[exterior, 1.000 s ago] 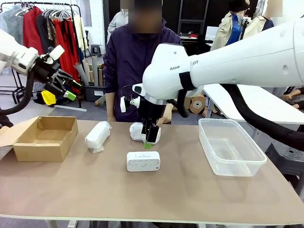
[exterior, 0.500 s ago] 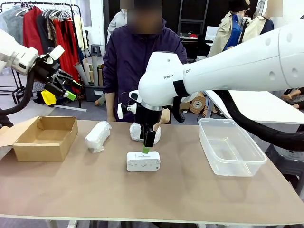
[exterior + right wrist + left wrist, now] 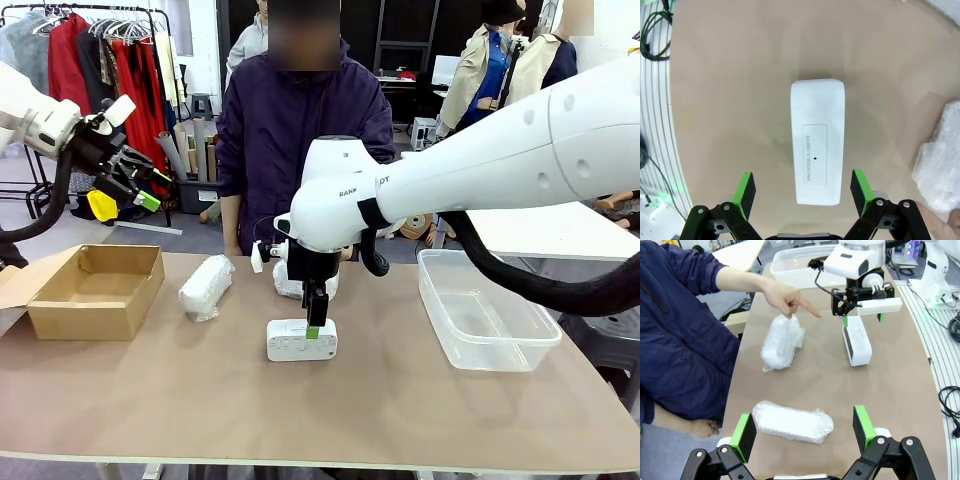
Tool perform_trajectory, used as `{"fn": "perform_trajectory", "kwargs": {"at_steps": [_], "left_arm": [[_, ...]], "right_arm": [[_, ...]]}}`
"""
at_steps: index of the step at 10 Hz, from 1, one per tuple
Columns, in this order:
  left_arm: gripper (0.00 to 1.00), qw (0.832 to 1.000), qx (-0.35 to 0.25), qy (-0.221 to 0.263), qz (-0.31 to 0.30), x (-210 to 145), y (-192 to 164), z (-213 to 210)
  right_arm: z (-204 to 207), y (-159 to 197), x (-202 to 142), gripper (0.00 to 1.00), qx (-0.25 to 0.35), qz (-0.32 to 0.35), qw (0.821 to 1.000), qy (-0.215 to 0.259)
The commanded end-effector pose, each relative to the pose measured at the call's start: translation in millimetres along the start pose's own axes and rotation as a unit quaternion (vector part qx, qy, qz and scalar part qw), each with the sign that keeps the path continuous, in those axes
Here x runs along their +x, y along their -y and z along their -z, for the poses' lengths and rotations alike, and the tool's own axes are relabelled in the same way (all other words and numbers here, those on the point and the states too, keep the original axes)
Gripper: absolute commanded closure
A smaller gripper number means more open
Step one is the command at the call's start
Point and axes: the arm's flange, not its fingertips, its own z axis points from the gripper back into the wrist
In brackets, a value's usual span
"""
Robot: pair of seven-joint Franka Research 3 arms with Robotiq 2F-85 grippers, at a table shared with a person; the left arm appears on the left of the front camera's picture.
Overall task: Separate and place wrapped and unwrapped clocks.
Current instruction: Pick up the Digital clock indicated by the person.
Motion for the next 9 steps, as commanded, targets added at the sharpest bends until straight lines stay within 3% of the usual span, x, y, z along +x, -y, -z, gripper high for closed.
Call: {"fn": "perform_trajectory", "kwargs": {"at_steps": [1,9], "left_arm": [[0.0,1.0,0.001,0.0,0.0,0.3,-0.4,-0.8],[0.0,1.0,0.001,0.0,0.0,0.3,-0.4,-0.8]], "right_arm": [[6.3,11.4,5.2,0.0,-0.019,0.013,1.0,-0.009],[34.6,34.1,2.4,0.0,-0.021,0.002,1.0,-0.008]]}}
